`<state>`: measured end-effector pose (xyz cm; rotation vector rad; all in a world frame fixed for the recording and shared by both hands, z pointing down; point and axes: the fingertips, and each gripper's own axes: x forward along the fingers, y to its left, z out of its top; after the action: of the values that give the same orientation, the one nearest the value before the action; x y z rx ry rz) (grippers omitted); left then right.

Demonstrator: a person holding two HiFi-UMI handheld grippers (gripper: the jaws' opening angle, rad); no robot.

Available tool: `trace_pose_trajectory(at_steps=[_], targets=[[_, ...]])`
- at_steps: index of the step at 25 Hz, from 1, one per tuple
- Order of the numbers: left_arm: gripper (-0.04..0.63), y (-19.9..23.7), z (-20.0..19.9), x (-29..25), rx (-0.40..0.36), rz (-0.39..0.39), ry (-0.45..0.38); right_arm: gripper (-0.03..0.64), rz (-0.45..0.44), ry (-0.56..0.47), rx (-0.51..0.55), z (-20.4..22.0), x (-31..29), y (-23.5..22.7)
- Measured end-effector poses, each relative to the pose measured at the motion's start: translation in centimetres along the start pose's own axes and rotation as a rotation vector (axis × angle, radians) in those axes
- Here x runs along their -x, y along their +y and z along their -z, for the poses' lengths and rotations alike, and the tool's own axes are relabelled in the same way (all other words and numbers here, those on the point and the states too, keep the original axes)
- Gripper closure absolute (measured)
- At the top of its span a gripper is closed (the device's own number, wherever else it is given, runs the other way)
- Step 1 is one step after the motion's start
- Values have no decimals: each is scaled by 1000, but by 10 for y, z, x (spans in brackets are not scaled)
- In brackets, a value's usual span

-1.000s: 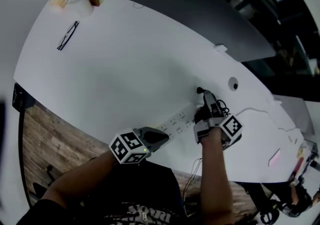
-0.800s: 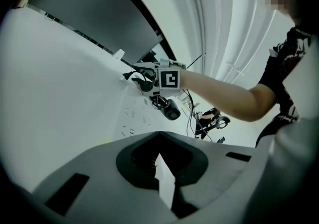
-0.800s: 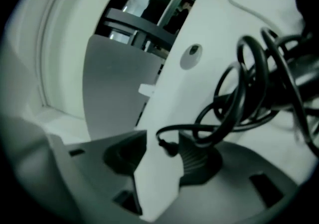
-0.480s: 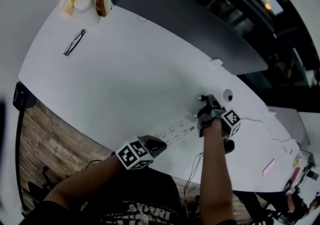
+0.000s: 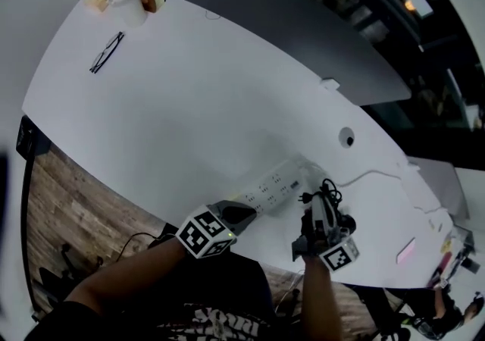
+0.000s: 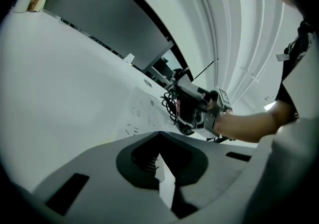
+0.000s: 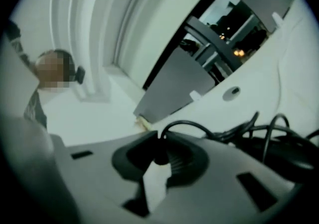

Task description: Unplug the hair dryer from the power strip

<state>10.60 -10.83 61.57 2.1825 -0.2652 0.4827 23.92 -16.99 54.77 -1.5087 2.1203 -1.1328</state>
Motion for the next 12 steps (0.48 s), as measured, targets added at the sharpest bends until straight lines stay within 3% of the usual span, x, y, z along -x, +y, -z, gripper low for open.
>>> trace_pose_trajectory(at_steps=[5,12], targets=[[568,1,-3,-5,-20,-24,-19,549,-43,10,61,31,-7,-1],[568,1,-8,21,125,-5,-167,549,-148,40,131,51,-12,29]])
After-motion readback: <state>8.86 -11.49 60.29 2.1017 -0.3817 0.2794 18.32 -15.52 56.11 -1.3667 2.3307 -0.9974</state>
